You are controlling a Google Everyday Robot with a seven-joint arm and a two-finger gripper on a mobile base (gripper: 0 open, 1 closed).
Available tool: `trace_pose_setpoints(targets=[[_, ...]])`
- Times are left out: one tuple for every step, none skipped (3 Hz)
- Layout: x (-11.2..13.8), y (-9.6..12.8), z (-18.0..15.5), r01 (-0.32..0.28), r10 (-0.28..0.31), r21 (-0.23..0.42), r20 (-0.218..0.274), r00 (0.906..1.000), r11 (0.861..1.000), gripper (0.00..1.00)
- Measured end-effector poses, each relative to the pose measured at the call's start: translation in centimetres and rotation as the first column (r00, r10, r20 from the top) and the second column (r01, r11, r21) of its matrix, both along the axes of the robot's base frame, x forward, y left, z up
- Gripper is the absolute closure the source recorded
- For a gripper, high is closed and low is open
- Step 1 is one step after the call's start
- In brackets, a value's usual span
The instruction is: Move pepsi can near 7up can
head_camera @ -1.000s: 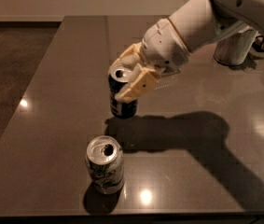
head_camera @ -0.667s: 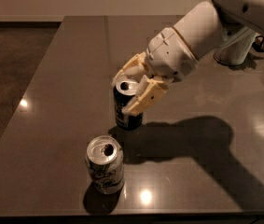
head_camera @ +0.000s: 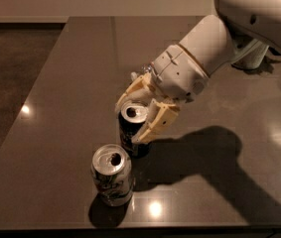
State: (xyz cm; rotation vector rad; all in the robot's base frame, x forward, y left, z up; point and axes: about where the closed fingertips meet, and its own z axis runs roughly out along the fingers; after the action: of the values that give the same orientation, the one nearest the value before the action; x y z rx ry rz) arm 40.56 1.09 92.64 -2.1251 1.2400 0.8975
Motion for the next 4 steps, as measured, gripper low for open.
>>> trace_pose_setpoints(targets=[[-0.8, 0.0, -0.5, -0.049, 0.049, -0.018, -0.008, 0.9988, 0.999, 0.84], [-1.3, 0.1, -1.3, -0.11, 0.109, -0.043, -0.024, 0.9937, 0.993, 0.59], [-1.3, 0.2, -2.0, -0.145, 0.143, -0.062, -0.041, 0.9889, 0.987, 0.36], [-1.1, 0.6, -2.0, -0.135, 0.134, -0.057, -0.031, 0.9906, 0.989, 0.13]])
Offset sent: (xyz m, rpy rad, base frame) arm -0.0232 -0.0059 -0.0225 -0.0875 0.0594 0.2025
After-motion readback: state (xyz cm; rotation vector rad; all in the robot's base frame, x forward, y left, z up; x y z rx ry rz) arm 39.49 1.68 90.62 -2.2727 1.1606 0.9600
